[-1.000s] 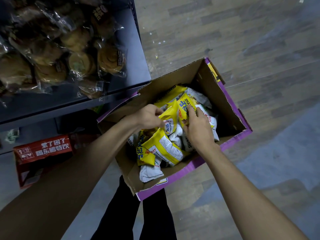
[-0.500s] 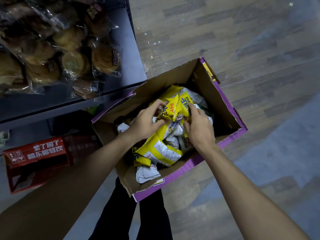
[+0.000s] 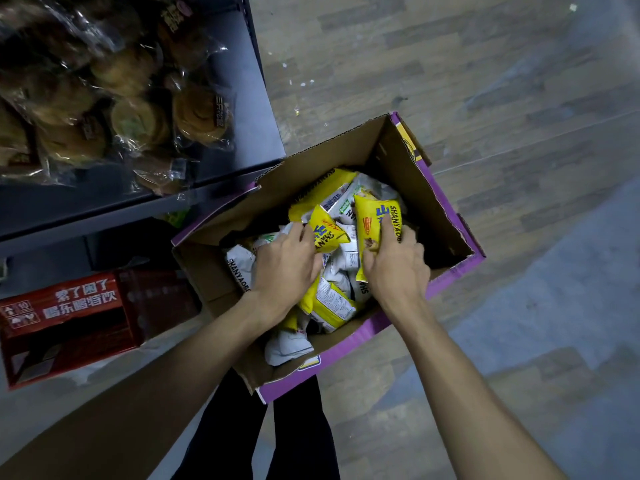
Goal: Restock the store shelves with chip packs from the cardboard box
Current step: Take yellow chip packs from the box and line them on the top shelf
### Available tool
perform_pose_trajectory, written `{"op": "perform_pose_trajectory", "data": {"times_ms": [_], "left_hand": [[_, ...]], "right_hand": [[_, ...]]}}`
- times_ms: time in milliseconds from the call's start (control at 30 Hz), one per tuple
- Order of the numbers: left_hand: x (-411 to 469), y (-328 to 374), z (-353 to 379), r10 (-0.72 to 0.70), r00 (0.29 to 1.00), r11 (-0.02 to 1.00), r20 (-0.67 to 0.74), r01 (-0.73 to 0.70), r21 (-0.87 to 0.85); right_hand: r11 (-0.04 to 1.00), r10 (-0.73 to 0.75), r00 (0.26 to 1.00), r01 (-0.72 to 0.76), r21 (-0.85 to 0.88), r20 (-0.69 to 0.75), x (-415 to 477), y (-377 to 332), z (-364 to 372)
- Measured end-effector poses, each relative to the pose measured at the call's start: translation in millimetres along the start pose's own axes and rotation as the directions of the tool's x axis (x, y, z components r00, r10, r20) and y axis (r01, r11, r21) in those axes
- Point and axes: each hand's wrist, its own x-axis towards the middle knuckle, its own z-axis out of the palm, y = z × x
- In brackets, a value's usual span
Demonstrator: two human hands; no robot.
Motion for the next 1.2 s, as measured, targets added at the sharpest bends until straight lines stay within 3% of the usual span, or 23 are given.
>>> {"op": "perform_pose_trajectory", "data": {"times_ms": [133,267,433,567,800,967,1200], "left_hand": [[2,-8,4,0.077,0.997,0.984,0.011,-0.074,-0.164],[1,-11,2,0.110,0.970,0.990,0.215,-0.087,-0.113],[16,-1,-1,-0.004,0.913,0.998,0.409,-0.024,0.065],[17,9,5,-0.101,0.895,0.987,0.435,0.034,0.159],[34,6,1,-0.191,0.826,0.981,0.530,0.180,0.074],[36,7,-15,-0.294,0.824,0.919,0.485,0.383,-0.093],[7,6,-64,-0.311,0.904,0.915,0.295,0.369,-0.165]], "right_hand": [[0.993,-0.029,0.996,0.020,0.114,0.084,4,1,3],[0.984,-0.040,0.993,0.020,0.179,0.111,2,3,6],[0.988,-0.040,0.995,0.026,0.151,0.095,6,2,14],[0.994,-0.003,0.993,-0.010,0.110,0.117,8,-2,22],[0.999,0.020,0.991,-0.025,0.038,0.133,19,-2,11],[0.997,-0.003,0.990,-0.009,0.080,0.139,17,-4,-3],[0.983,-0.063,0.995,0.047,0.179,0.082,-10,-21,-42]]}}
